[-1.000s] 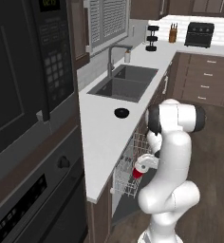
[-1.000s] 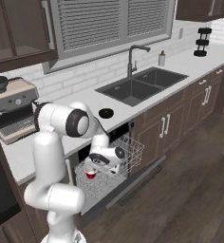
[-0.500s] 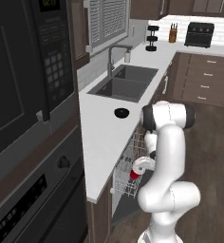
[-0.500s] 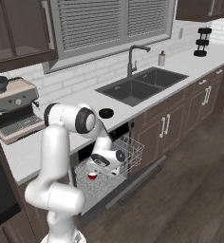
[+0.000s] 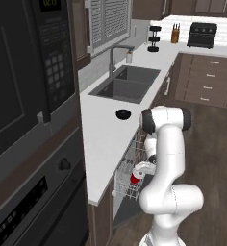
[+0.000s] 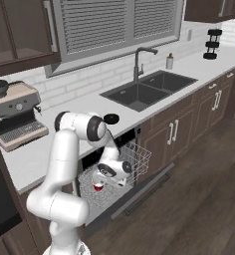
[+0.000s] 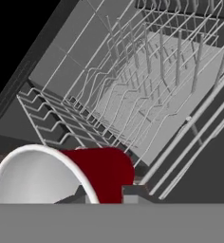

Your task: Pick up the cup and bowl from the counter, place them in the dishwasher, and close the dishwasher door.

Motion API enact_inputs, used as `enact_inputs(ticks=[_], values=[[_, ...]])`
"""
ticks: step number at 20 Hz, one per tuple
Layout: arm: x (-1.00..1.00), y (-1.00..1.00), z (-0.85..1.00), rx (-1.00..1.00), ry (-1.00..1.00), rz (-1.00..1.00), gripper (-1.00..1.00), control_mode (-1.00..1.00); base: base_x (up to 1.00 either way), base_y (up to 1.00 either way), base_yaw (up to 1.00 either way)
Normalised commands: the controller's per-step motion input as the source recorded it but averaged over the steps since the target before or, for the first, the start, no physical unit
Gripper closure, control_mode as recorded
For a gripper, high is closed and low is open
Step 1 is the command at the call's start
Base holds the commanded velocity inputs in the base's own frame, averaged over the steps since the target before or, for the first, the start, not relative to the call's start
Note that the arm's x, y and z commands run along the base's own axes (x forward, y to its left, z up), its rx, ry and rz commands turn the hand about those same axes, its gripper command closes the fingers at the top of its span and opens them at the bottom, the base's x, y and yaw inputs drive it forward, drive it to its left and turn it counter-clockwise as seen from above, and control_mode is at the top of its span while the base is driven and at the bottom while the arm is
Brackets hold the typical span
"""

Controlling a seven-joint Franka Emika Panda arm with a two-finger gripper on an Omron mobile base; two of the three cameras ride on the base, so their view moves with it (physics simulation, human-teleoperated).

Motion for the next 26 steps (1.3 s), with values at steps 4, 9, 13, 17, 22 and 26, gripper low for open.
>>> enact_inputs(ticks=[4,9,13,17,22,26], values=[[0.01,0.0,-0.2,-0.04,0.0,0.0,1.0,-1.0,0.0,0.0,0.0],[0.0,0.0,-0.01,-0.05,0.0,0.0,1.0,-1.0,0.0,0.0,0.0],[0.0,0.18,-0.03,-0.11,0.0,-0.04,1.0,-1.0,0.0,0.0,0.0],[0.0,0.24,-0.16,-0.12,0.0,-0.05,1.0,-1.0,0.0,0.0,0.0],[0.0,0.04,-0.26,-0.09,0.0,-0.01,1.0,-1.0,0.0,0.0,0.0],[0.01,0.0,-0.25,-0.06,0.0,0.0,-1.0,-1.0,0.0,0.0,0.0]])
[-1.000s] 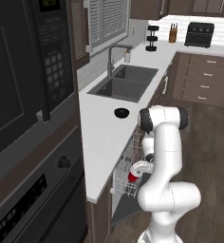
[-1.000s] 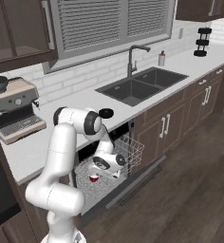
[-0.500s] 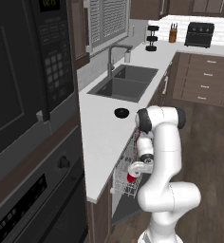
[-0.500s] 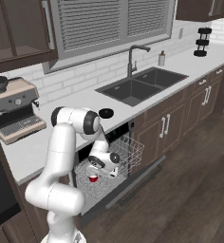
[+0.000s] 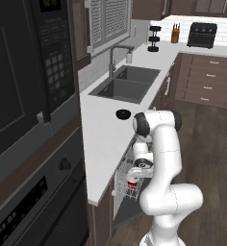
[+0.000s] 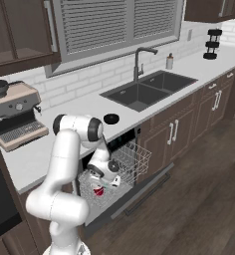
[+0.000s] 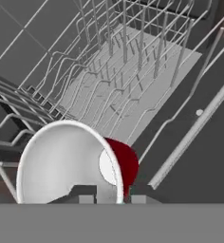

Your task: Pick up the cup and bowl from the counter, place them in the dishwasher, and close the dishwasher door.

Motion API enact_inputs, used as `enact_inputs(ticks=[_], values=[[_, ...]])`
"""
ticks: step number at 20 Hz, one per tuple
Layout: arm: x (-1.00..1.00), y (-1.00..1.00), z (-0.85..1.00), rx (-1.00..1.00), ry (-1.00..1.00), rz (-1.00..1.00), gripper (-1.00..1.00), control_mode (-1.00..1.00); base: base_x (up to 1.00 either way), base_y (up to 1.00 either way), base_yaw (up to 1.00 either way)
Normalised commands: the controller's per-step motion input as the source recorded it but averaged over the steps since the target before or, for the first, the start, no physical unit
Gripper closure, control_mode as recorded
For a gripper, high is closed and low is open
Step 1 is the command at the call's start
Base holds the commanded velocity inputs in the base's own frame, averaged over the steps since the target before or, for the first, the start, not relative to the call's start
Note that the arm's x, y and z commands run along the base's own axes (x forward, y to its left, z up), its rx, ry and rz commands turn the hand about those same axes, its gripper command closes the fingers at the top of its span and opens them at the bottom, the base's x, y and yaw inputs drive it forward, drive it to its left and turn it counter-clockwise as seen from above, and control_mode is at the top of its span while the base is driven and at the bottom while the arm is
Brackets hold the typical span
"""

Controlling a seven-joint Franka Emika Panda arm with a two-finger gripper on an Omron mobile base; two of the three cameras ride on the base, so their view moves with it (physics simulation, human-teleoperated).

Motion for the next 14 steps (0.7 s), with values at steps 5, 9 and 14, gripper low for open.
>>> enact_inputs(ticks=[5,9,14], values=[[0.03,0.0,0.01,-0.01,0.0,0.0,-1.0,-1.0,0.0,0.0,0.0],[-0.01,-0.11,0.79,0.0,0.01,0.0,-1.0,-1.0,0.0,0.0,0.0],[-0.02,-0.15,1.0,0.01,0.04,0.0,-1.0,-1.0,0.0,0.0,0.0]])
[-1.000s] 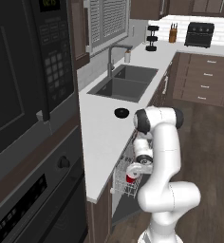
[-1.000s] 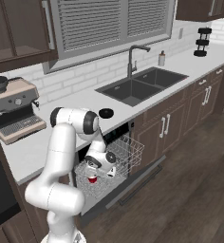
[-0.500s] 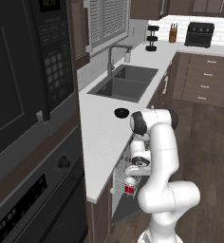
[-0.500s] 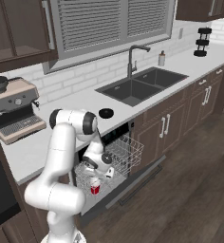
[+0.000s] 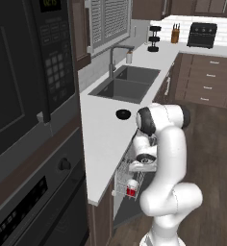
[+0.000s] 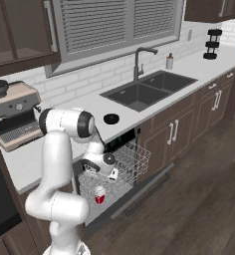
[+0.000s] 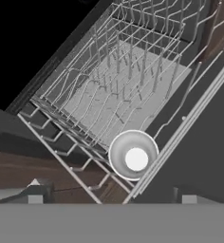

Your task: Pick up the cup and bowl from the counter, place them in the dishwasher, and close the dishwasher door.

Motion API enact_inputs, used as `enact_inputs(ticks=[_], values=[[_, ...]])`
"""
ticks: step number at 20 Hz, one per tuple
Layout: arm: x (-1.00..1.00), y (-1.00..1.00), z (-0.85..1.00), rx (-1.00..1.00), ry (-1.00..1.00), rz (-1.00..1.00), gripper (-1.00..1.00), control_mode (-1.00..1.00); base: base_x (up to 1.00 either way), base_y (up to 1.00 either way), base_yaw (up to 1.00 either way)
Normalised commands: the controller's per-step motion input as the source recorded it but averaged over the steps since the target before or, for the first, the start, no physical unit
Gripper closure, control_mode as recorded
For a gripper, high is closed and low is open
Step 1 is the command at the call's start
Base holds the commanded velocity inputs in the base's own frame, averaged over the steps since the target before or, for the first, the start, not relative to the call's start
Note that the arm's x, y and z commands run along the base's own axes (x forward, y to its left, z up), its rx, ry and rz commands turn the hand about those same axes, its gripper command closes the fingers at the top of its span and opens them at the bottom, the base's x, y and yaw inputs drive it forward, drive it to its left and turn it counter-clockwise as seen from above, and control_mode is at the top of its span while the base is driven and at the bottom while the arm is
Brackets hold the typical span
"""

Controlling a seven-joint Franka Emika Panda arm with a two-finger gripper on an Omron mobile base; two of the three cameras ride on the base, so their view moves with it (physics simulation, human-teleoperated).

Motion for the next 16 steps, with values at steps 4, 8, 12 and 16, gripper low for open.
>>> enact_inputs(ticks=[4,8,12,16], values=[[-0.05,-0.24,1.0,0.01,0.02,0.0,-1.0,-1.0,0.0,0.0,0.0],[-0.01,-0.29,1.0,0.1,0.04,0.02,-1.0,-1.0,0.0,0.0,0.0],[0.0,-0.3,1.0,0.12,0.06,0.01,-1.0,-1.0,0.0,0.0,0.0],[0.0,-0.21,1.0,0.12,0.12,0.0,-1.0,-1.0,0.0,0.0,0.0]])
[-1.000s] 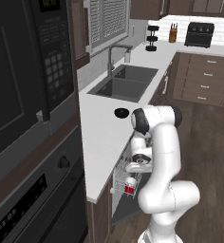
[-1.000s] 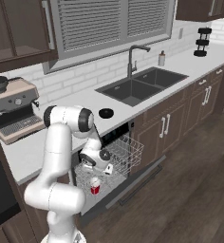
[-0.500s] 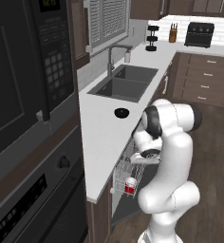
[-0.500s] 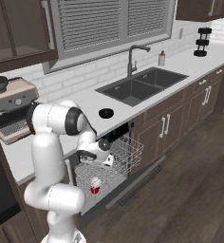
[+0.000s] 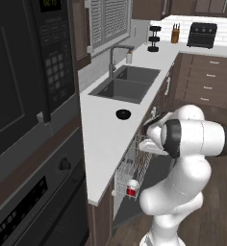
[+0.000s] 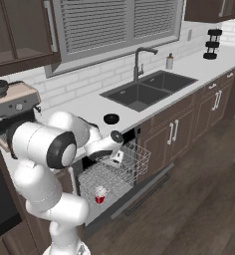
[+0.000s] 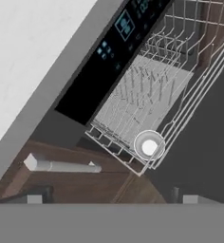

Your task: Pick up the cup and bowl from the counter, place them in the dishwasher, and close the dishwasher door.

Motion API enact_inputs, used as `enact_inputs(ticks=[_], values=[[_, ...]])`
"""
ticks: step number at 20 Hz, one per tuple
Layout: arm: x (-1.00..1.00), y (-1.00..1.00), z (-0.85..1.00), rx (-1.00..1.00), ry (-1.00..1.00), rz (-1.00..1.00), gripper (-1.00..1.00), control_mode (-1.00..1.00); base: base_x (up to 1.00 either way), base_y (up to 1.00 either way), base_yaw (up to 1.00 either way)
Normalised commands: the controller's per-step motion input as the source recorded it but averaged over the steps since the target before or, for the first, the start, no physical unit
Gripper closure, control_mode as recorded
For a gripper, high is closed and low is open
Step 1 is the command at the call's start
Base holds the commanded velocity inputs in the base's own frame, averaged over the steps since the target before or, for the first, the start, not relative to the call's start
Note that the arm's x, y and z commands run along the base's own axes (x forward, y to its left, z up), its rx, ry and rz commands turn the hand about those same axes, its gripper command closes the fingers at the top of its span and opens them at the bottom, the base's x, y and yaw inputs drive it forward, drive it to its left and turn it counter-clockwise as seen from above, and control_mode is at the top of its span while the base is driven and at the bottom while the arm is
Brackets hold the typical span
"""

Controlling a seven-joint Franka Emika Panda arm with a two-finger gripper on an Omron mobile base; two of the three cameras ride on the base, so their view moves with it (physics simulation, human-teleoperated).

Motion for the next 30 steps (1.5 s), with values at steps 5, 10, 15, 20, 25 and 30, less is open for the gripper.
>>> enact_inputs(ticks=[5,10,15,20,25,30], values=[[0.06,-0.04,0.83,0.11,0.12,0.0,-1.0,-1.0,0.0,0.0,0.0],[0.18,-0.05,0.53,0.07,0.11,0.0,-1.0,-1.0,0.0,0.0,0.0],[0.35,-0.02,0.61,0.08,0.12,-0.38,-1.0,-1.0,0.0,0.0,0.0],[0.34,-0.14,0.83,0.1,0.13,-0.27,-1.0,-1.0,0.0,0.0,0.0],[0.92,-0.12,0.23,0.06,0.13,-0.1,-1.0,-1.0,0.0,0.0,0.0],[0.99,-0.01,-0.18,0.0,0.12,0.0,-1.0,-1.0,0.0,0.0,0.0]])
